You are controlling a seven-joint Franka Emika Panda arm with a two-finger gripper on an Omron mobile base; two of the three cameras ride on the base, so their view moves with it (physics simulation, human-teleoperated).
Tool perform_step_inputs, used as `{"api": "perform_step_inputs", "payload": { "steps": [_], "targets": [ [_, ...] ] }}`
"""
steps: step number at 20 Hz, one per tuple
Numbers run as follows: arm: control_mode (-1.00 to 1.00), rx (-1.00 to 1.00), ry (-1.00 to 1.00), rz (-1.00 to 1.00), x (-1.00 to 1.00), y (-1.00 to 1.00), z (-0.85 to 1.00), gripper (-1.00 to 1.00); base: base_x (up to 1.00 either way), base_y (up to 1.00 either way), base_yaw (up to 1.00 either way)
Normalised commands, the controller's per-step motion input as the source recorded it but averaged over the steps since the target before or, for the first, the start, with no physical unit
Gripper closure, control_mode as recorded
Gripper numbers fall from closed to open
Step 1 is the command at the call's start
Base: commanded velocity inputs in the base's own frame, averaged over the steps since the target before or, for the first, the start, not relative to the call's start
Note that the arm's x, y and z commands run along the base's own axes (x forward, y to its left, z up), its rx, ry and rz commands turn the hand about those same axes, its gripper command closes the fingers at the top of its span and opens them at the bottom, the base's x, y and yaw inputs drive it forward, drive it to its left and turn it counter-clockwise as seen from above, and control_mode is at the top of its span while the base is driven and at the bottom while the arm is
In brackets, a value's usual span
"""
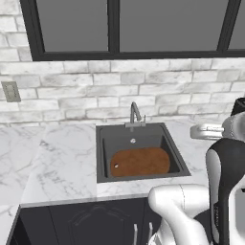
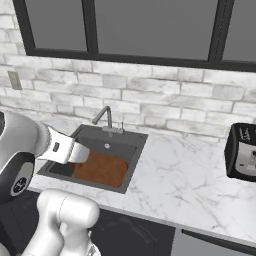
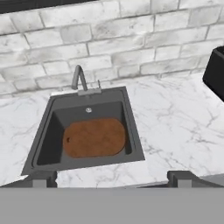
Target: Move the cutting board and knife to the sink. Then move spray from the cabinet to the counter.
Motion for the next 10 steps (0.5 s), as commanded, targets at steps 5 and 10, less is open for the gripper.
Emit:
{"api": "perform_step_inputs", "payload": {
  "steps": [5,10],
  "targets": [
    [-1.0,-0.07,0.0,0.0,0.0,0.02,0.67,-1.0,0.0,0.0,0.0],
    [-1.0,-0.07,0.0,0.01,-0.04,0.02,0.36,-1.0,0.0,0.0,0.0]
  ]
}}
